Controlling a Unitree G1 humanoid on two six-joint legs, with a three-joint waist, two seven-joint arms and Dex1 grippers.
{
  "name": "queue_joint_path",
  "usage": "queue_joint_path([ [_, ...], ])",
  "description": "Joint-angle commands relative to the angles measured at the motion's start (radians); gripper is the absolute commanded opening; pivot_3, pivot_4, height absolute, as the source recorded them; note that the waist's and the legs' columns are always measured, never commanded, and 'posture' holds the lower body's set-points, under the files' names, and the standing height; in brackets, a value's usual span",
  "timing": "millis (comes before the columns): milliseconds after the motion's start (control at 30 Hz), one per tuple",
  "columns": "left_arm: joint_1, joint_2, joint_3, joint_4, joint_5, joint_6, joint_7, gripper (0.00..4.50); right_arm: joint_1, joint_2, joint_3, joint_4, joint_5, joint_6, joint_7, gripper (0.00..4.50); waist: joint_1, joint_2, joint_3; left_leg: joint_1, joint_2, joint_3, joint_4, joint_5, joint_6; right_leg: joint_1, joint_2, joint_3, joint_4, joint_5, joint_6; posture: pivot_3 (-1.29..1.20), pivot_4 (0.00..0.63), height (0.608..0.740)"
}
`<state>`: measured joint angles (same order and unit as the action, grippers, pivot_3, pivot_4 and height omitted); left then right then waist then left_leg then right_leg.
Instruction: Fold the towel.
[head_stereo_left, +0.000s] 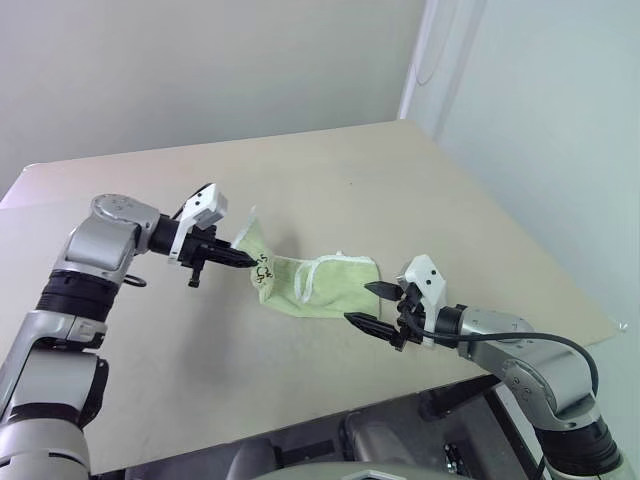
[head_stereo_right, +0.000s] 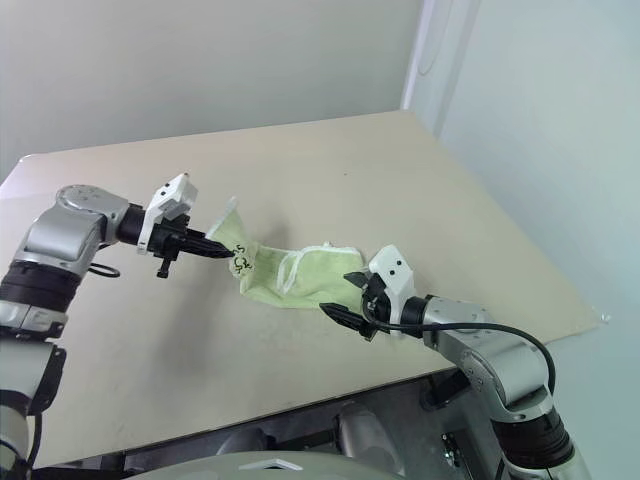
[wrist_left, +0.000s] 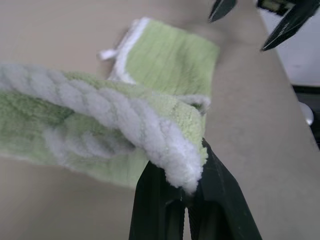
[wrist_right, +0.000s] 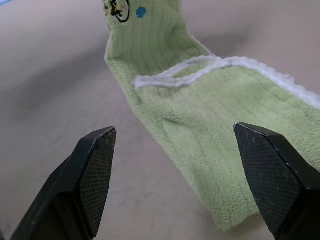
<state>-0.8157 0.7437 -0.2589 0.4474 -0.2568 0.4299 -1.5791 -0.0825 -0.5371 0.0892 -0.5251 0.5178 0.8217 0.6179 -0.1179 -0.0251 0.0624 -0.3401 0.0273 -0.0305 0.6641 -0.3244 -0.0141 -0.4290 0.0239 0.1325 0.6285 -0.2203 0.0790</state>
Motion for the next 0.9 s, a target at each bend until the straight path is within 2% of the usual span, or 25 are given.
queue_joint_path([
  [33, -0.086, -0.063, -0.046, 0.058, 0.019, -0.056, -0.034, 0.03, 0.010, 0.004, -0.039, -0.040, 0.010, -0.011, -0.025, 3.95, 0.001, 0.000, 0.000, 0.000, 0.000, 0.000, 0.000, 0.000, 0.000, 0.000, 0.000, 0.000, 0.000, 0.000, 0.000, 0.00, 0.000, 0.740],
  [300, -0.173, -0.210, -0.235, 0.138, -0.013, -0.150, -0.035, 0.03, 0.101, 0.002, -0.107, -0.103, 0.030, 0.009, -0.090, 3.95, 0.014, -0.001, 0.000, 0.000, 0.000, 0.000, 0.000, 0.000, 0.000, 0.000, 0.000, 0.001, 0.000, 0.000, 0.001, 0.00, 0.000, 0.740],
  [433, -0.217, -0.300, -0.255, 0.267, 0.036, -0.204, -0.035, 0.03, 0.138, 0.003, -0.134, -0.134, 0.043, 0.019, -0.117, 3.95, 0.019, -0.001, 0.000, 0.001, -0.001, 0.000, 0.002, 0.000, 0.000, 0.001, 0.000, 0.001, 0.000, 0.000, 0.001, 0.00, 0.000, 0.740],
  [567, -0.235, -0.325, -0.262, 0.321, 0.041, -0.240, -0.035, 0.03, 0.153, 0.001, -0.140, -0.147, 0.052, 0.023, -0.130, 3.95, 0.016, -0.001, 0.001, 0.000, -0.001, 0.000, 0.001, 0.000, 0.000, 0.001, 0.001, 0.002, 0.001, 0.000, 0.001, 0.00, 0.000, 0.740],
  [600, -0.244, -0.361, -0.257, 0.354, 0.052, -0.243, -0.035, 0.03, 0.172, 0.004, -0.144, -0.162, 0.054, 0.025, -0.142, 3.95, 0.019, -0.001, 0.000, 0.000, 0.000, 0.000, 0.001, 0.000, 0.000, 0.001, 0.001, 0.002, 0.001, 0.000, 0.001, 0.00, 0.000, 0.740],
  [700, -0.267, -0.444, -0.228, 0.434, 0.088, -0.237, -0.029, 0.74, 0.205, 0.015, -0.149, -0.191, 0.059, 0.030, -0.172, 3.95, 0.028, -0.001, 0.000, 0.000, -0.001, -0.001, 0.001, 0.000, 0.000, 0.002, 0.001, 0.002, 0.000, -0.001, 0.001, 0.00, 0.000, 0.740],
  [900, -0.283, -0.491, -0.200, 0.463, 0.069, -0.217, -0.035, 2.77, 0.215, 0.016, -0.134, -0.189, 0.048, 0.034, -0.203, 3.95, 0.017, -0.002, 0.001, -0.001, -0.002, -0.001, 0.001, 0.000, 0.001, 0.002, 0.001, 0.004, 0.000, -0.001, 0.002, 0.00, 0.000, 0.740],
])
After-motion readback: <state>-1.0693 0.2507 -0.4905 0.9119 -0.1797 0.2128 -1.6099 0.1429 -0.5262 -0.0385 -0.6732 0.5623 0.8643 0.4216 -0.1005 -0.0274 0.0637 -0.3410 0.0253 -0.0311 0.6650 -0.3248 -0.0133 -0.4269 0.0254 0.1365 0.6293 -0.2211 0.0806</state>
